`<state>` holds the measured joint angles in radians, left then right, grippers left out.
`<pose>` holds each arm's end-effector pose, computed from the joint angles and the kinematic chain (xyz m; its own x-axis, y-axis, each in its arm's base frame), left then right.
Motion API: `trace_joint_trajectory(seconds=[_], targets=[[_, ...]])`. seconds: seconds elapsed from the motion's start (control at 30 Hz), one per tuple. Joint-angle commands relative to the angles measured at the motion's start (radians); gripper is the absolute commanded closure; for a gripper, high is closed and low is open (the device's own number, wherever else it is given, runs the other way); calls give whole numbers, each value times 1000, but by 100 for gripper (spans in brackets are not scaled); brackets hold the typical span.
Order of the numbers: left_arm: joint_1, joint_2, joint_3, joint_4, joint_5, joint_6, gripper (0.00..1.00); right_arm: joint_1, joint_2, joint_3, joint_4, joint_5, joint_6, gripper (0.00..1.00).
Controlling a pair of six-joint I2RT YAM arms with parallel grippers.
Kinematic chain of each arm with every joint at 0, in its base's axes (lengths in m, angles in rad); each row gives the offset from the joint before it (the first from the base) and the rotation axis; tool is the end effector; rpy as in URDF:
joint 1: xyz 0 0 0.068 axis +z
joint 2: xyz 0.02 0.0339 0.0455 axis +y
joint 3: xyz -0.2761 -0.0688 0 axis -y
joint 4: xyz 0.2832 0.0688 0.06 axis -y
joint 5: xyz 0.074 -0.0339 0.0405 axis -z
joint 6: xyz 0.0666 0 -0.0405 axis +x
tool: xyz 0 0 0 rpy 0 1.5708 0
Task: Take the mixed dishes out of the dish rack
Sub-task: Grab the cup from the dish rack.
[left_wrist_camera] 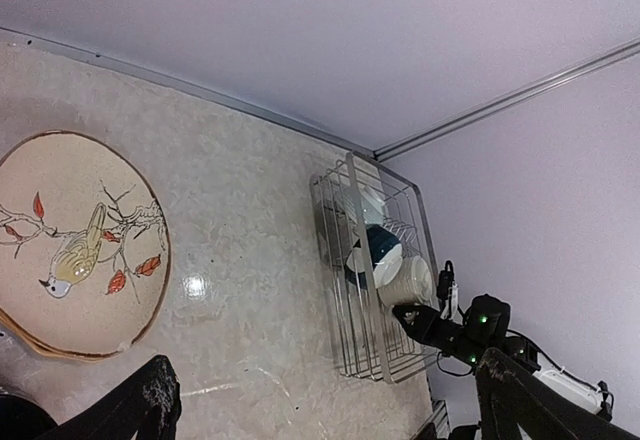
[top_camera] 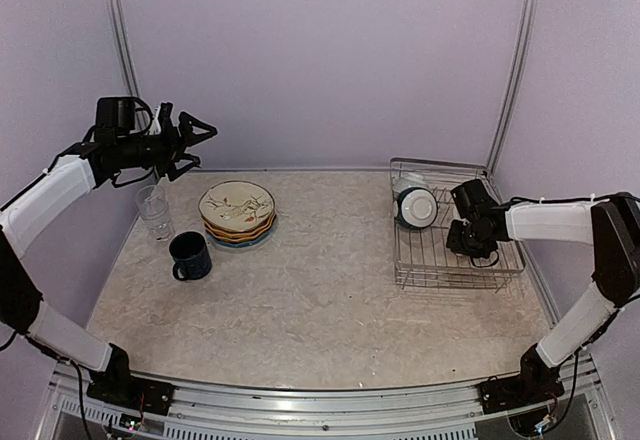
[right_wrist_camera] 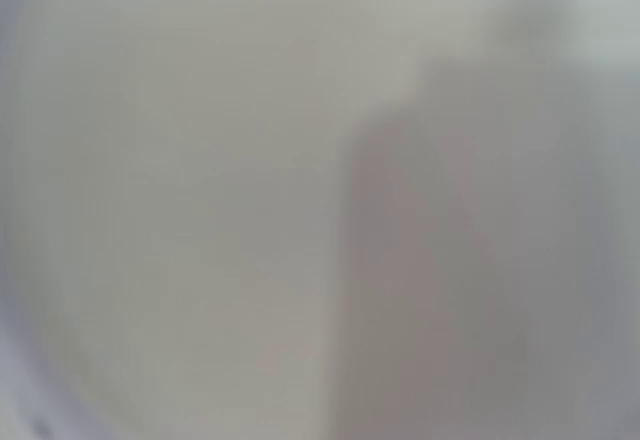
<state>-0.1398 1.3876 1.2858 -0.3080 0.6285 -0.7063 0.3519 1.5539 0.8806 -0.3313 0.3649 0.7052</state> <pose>0.3657 -0.0910 0.3649 -0.7199 -0.4289 -0.5457 0.2359 0.5883 -0.7735 0.3341 0.0974 0.1449 -0.6955 0.3897 -0.6037 0.4052 0.9066 0.1184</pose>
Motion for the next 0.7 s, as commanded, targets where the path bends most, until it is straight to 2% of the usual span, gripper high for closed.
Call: trace_joint_trajectory(seconds=[0.0,0.17,0.47,0.67], targets=[[-16,14,33,-20,5,22,1,-3,-53,-28,68,42,6,81],[-22,26,40,-23,30,21,1,-4,-141,-30,65,41,-45,100],[-36,36,44,-30,39,35,1,-5,-340,-31,65,-17,-144,100],[-62,60,56,-31,88,32,1,-15,-476,-78,146,-87,-168,100]])
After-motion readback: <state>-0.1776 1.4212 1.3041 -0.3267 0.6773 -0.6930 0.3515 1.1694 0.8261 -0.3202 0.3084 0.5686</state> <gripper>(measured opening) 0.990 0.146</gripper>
